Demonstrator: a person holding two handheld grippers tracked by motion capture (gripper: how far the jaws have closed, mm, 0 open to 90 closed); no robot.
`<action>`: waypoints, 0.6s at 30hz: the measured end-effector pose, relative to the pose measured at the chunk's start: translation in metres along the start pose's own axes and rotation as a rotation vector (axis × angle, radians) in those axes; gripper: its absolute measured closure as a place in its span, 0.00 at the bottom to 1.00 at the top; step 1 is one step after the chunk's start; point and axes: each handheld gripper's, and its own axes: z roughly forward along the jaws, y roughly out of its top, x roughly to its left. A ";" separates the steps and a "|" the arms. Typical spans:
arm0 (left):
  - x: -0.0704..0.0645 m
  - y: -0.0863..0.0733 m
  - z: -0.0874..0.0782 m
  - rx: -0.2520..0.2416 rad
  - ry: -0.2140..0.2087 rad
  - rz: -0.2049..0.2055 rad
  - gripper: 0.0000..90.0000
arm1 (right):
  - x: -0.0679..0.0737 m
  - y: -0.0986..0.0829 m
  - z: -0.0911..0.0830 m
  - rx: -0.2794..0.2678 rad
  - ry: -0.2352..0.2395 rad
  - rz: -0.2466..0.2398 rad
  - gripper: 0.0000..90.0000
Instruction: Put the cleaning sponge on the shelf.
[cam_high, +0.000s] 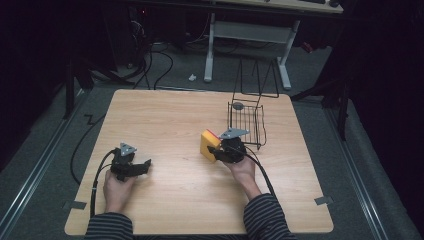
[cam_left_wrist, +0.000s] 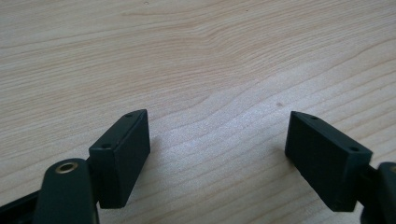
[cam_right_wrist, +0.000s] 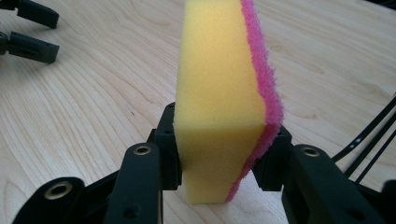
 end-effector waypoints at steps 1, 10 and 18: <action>0.000 0.000 0.000 0.000 0.000 0.000 0.25 | 0.001 0.001 -0.001 -0.001 0.000 0.003 0.69; 0.000 0.000 0.000 0.001 0.000 0.002 0.25 | -0.002 0.005 -0.018 -0.052 0.044 0.035 0.68; 0.000 0.000 0.000 0.001 0.000 0.003 0.25 | -0.005 0.007 -0.031 -0.087 0.074 0.059 0.68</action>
